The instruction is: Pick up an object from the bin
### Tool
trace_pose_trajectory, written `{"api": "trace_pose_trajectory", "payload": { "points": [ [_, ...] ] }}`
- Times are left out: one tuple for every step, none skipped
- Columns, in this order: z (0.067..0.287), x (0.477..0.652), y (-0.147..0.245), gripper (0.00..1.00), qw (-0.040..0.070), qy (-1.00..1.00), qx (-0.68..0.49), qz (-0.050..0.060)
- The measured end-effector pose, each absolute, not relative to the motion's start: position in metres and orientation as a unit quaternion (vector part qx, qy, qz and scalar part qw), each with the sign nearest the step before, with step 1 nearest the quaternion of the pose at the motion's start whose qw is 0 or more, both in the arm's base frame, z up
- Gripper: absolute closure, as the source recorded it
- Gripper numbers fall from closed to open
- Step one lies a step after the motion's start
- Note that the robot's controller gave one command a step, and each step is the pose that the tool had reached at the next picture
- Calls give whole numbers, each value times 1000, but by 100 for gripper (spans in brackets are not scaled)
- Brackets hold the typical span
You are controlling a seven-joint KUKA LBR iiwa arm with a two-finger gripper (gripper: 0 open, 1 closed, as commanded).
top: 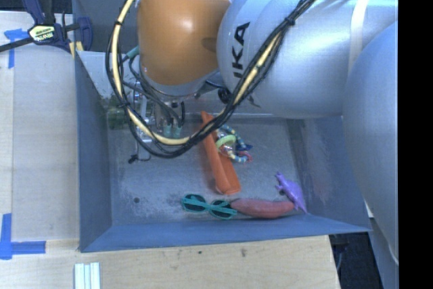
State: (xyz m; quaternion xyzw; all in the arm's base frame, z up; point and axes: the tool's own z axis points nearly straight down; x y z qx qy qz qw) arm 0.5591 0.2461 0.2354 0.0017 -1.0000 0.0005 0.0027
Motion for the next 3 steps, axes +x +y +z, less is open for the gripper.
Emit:
{"api": "trace_pose_trajectory", "payload": {
  "points": [
    [241, 561, 245, 0, -2, -1000, 0, -1],
    [174, 589, 232, 0, -3, -999, -36, -1],
    [156, 617, 215, 0, -1, -1000, 23, -1]
  ]
}}
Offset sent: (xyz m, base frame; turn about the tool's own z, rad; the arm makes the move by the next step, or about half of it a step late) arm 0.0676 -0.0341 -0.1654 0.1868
